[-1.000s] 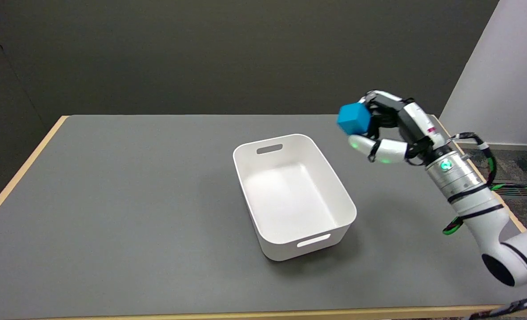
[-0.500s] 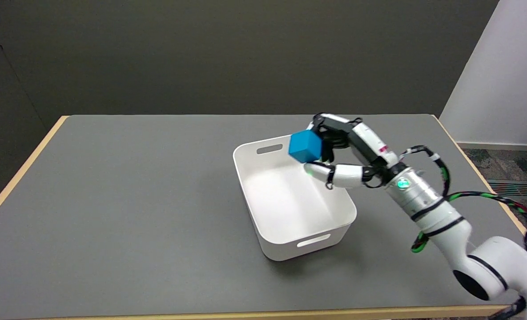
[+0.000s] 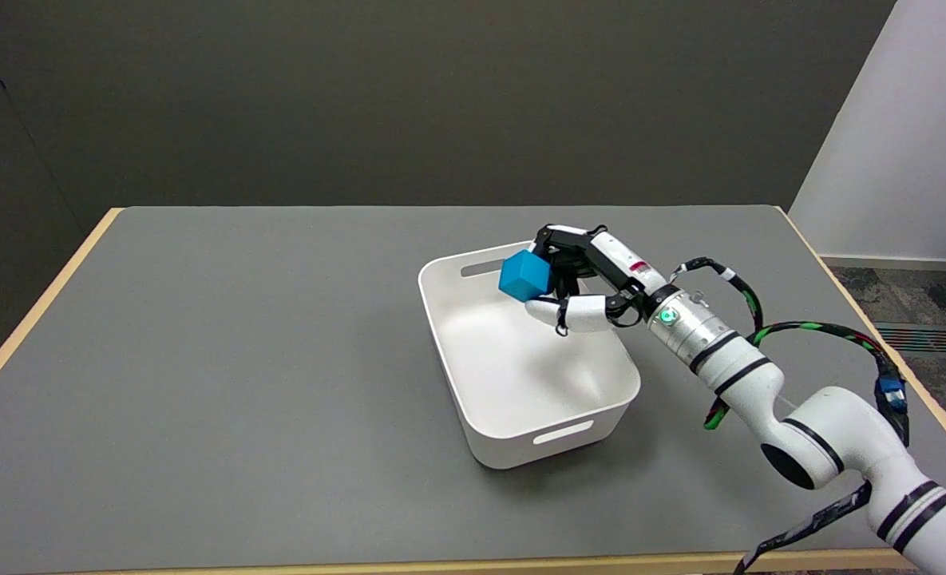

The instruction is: Place blue wooden cube into white box.

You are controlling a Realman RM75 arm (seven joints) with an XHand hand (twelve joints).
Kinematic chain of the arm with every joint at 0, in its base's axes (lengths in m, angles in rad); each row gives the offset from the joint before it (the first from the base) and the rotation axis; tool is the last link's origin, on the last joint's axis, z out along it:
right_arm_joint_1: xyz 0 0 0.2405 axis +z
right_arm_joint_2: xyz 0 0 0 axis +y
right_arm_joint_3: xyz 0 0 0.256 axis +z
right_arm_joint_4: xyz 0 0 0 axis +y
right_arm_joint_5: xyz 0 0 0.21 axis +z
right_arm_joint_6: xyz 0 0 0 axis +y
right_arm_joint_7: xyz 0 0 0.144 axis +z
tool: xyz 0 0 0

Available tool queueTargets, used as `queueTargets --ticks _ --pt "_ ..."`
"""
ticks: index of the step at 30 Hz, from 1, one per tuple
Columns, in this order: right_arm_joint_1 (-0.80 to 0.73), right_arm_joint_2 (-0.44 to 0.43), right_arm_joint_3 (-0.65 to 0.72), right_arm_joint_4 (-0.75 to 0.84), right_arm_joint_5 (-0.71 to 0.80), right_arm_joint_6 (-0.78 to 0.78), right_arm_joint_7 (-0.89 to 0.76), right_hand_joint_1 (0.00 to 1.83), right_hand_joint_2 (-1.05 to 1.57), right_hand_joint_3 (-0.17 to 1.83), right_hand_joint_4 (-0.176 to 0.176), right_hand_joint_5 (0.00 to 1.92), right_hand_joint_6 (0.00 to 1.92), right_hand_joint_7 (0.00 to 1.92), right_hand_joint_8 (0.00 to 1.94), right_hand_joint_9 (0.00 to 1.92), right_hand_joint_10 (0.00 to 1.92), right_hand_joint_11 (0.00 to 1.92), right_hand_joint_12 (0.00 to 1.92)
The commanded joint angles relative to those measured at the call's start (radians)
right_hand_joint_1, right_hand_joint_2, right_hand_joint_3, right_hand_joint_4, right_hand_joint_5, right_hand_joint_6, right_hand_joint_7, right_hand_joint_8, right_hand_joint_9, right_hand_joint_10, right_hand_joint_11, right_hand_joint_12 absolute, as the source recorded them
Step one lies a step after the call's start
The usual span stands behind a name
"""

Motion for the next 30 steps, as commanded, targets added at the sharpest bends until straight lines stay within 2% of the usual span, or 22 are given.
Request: queueTargets --ticks 1,9,11,12,14,16,17,20,24,30 --pt "0.020 0.040 -0.029 -0.014 -0.006 0.039 -0.021 1.18 0.95 0.61 -0.041 0.67 1.55 0.89 1.36 0.88 1.62 0.79 1.92" --pt "-0.067 0.040 0.065 -0.101 -0.007 0.039 -0.021 1.17 0.95 0.60 -0.039 0.67 1.55 0.89 1.37 0.87 1.63 0.79 1.92" --pt "-0.081 0.040 0.076 -0.109 -0.011 0.039 -0.021 1.17 0.97 0.57 -0.049 0.65 1.54 0.89 1.38 0.86 1.60 0.78 1.92" --pt "-0.084 0.040 0.079 -0.111 -0.011 0.040 -0.021 1.17 0.99 0.53 -0.057 0.64 1.53 0.88 1.37 0.86 1.57 0.77 1.92" --pt "-0.085 0.040 0.082 -0.111 -0.007 0.044 -0.021 1.16 1.17 0.18 -0.062 0.59 1.54 0.84 1.31 0.79 1.31 0.65 1.92" --pt "-0.085 0.038 0.085 -0.108 -0.007 0.047 -0.021 0.99 0.70 0.91 0.151 0.42 0.97 0.63 0.81 0.61 1.15 0.56 1.64" --pt "-0.085 0.040 0.085 -0.106 -0.007 0.047 -0.021 0.96 0.66 0.97 0.160 0.40 0.88 0.58 0.71 0.55 1.08 0.53 1.61" --pt "-0.080 0.041 0.085 -0.103 -0.007 0.050 -0.021 0.90 0.61 1.00 0.134 0.32 0.65 0.43 0.47 0.40 0.85 0.42 1.53" --pt "-0.076 0.044 0.086 -0.101 -0.007 0.061 -0.021 0.85 0.60 1.00 0.124 0.28 0.58 0.36 0.40 0.33 0.75 0.37 1.50" --pt "-0.071 0.038 0.114 -0.089 -0.006 0.059 -0.021 0.81 0.59 1.00 0.122 0.26 0.54 0.33 0.36 0.28 0.70 0.33 1.45"
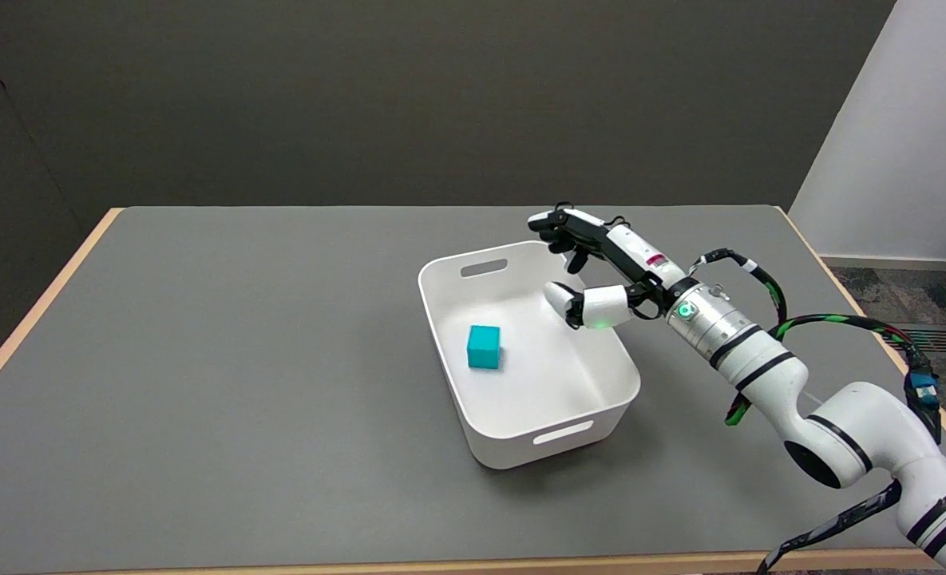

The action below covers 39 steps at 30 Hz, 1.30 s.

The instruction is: Place blue wooden cube into white box.

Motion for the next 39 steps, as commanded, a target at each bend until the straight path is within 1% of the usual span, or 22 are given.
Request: queueTargets --ticks 1,3,4,5,7,8,9,10,11,12,13,14,16,18,20,21,22,23,24,27,31,39 --pt "-0.012 -0.004 0.076 0.002 0.000 0.007 -0.002 0.80 0.59 1.00 0.120 0.25 0.53 0.31 0.36 0.27 0.69 0.31 1.44" --pt "-0.012 -0.018 0.138 0.020 0.008 -0.018 -0.002 0.67 0.58 1.01 0.114 0.20 0.50 0.22 0.32 0.19 0.62 0.27 1.34" --pt "-0.008 -0.034 0.192 0.035 0.033 -0.042 -0.002 0.68 0.58 1.00 0.112 0.21 0.48 0.22 0.31 0.19 0.61 0.25 1.35" --pt "-0.007 -0.042 0.208 0.047 0.057 -0.053 0.002 0.69 0.57 0.99 0.111 0.21 0.47 0.22 0.30 0.19 0.60 0.24 1.35" --pt "0.002 -0.058 0.305 0.102 0.206 -0.087 0.008 0.50 0.58 1.00 0.106 0.15 0.45 0.15 0.28 0.13 0.57 0.20 1.25" --pt "0.002 -0.058 0.331 0.122 0.256 -0.094 0.021 0.44 0.59 0.99 0.104 0.14 0.42 0.13 0.26 0.11 0.54 0.17 1.22" --pt "0.002 -0.055 0.359 0.150 0.322 -0.096 0.048 0.42 0.61 0.97 0.103 0.13 0.39 0.12 0.24 0.10 0.52 0.14 1.21" --pt "0.001 -0.044 0.395 0.198 0.414 -0.093 0.094 0.44 0.64 1.01 0.096 0.11 0.37 0.13 0.14 0.08 0.47 0.12 1.09" --pt "-0.001 -0.040 0.408 0.221 0.448 -0.090 0.119 0.49 0.68 1.08 0.088 0.09 0.36 0.15 0.03 0.06 0.43 0.12 0.95" --pt "-0.008 -0.028 0.428 0.272 0.516 -0.090 0.172 0.38 0.71 1.08 0.081 0.07 0.34 0.12 0.06 0.05 0.39 0.08 0.92" --pt "-0.017 -0.019 0.436 0.316 0.554 -0.093 0.203 0.24 0.74 1.06 0.077 0.07 0.33 0.08 0.13 0.04 0.37 0.04 0.93" --pt "-0.024 -0.016 0.439 0.339 0.584 -0.097 0.213 0.16 0.79 1.03 0.065 0.07 0.33 0.04 0.18 0.03 0.35 0.01 0.90" --pt "-0.048 -0.014 0.439 0.393 0.682 -0.102 0.224 0.18 0.90 0.97 0.026 0.08 0.34 0.01 0.22 0.00 0.37 0.00 0.74" --pt "-0.071 -0.023 0.439 0.418 0.746 -0.102 0.224 0.37 0.86 1.12 0.006 0.06 0.40 0.00 0.24 0.00 0.35 0.00 0.73" --pt "-0.093 -0.044 0.439 0.427 0.791 -0.113 0.223 0.22 0.93 1.00 -0.009 0.07 0.39 0.00 0.21 0.00 0.40 0.00 0.77" --pt "-0.108 -0.059 0.439 0.426 0.808 -0.124 0.221 0.20 0.95 0.97 -0.013 0.07 0.39 0.00 0.21 0.00 0.41 0.00 0.78" --pt "-0.117 -0.067 0.439 0.422 0.817 -0.129 0.221 0.20 0.96 0.96 -0.014 0.07 0.39 0.00 0.21 0.00 0.41 0.00 0.80" --pt "-0.135 -0.081 0.439 0.409 0.831 -0.134 0.222 0.26 0.95 1.00 -0.017 0.07 0.41 0.00 0.22 0.00 0.42 0.00 0.80" --pt "-0.152 -0.095 0.438 0.390 0.858 -0.134 0.221 0.39 0.92 1.12 -0.021 0.05 0.45 0.00 0.23 0.02 0.43 0.02 0.78" --pt "-0.192 -0.119 0.425 0.347 0.879 -0.146 0.220 0.21 0.92 1.03 -0.020 0.08 0.46 0.02 0.23 0.04 0.47 0.06 0.83" --pt "-0.227 -0.141 0.406 0.276 0.889 -0.168 0.216 0.25 0.90 1.05 -0.018 0.14 0.53 0.11 0.22 0.11 0.51 0.12 0.88" --pt "-0.273 -0.151 0.377 0.116 0.822 -0.196 0.213 0.31 0.90 1.06 -0.013 0.21 0.61 0.18 0.28 0.16 0.55 0.16 0.92"
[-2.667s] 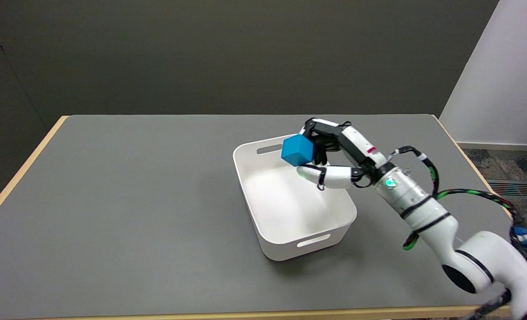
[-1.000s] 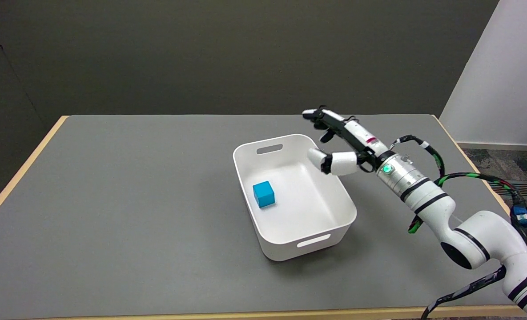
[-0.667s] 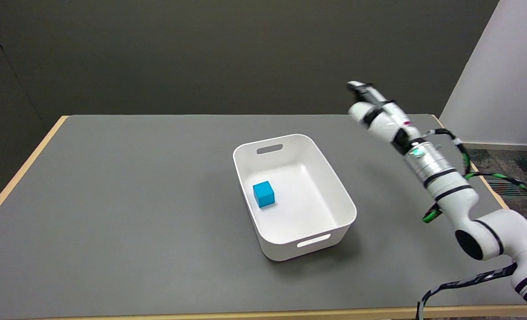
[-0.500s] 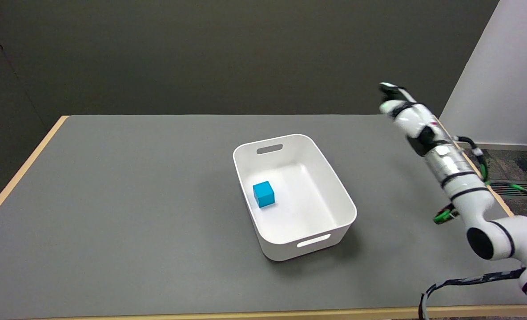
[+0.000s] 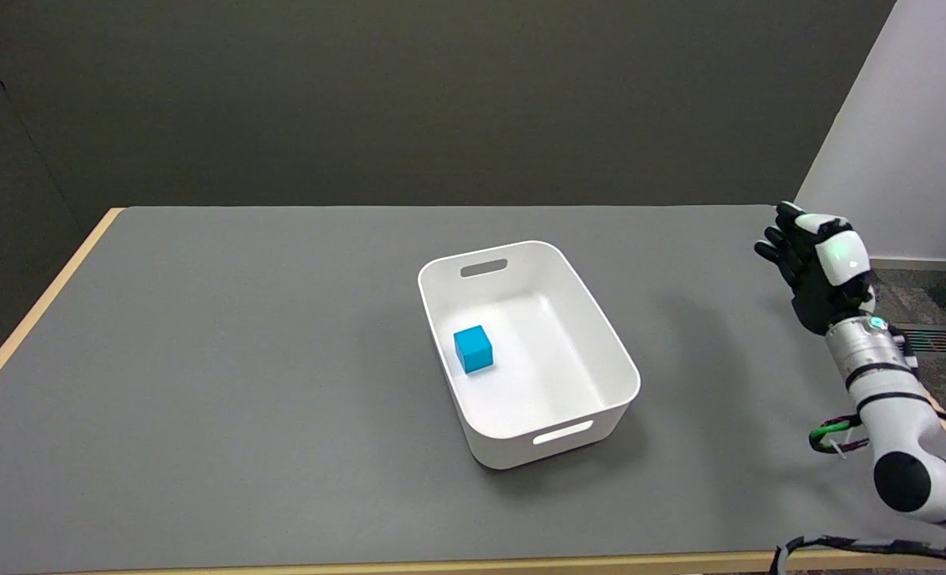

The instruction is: Place blue wooden cube into white box.

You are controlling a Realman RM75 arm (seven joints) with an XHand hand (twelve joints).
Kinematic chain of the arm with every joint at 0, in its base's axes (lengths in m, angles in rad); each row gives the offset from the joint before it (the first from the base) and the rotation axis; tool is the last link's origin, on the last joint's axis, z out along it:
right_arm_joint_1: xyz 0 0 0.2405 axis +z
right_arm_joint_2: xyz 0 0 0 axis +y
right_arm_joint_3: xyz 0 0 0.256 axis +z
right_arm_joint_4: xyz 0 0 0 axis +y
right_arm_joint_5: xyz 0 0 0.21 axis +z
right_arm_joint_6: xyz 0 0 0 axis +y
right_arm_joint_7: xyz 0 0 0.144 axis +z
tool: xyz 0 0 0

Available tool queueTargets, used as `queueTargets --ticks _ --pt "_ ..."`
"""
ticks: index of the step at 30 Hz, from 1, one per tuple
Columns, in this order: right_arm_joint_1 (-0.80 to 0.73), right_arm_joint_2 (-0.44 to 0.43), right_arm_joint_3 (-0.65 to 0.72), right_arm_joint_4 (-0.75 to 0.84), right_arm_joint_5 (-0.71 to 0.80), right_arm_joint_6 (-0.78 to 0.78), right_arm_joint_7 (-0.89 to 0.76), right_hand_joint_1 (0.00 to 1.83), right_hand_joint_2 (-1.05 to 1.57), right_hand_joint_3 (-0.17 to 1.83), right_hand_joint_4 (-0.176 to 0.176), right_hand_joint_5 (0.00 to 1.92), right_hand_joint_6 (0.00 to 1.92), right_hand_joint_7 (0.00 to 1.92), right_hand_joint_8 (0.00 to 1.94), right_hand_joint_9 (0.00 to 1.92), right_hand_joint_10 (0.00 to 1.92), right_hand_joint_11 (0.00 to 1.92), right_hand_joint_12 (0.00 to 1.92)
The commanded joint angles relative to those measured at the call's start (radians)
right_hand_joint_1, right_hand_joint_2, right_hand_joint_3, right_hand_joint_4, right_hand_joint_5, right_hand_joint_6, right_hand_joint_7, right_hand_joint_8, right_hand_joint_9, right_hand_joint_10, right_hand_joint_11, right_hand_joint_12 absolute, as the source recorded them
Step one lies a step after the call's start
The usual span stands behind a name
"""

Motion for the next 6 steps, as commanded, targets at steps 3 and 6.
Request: queueTargets --ticks 3,6 --pt "-0.135 -0.064 -0.019 -0.185 0.113 -0.095 0.037 0.32 0.89 1.05 -0.010 0.22 0.63 0.20 0.29 0.17 0.56 0.16 0.92" --pt "-0.133 -0.063 -0.045 -0.190 0.113 -0.109 0.037 0.33 0.89 1.05 -0.008 0.23 0.64 0.20 0.30 0.18 0.56 0.16 0.93"
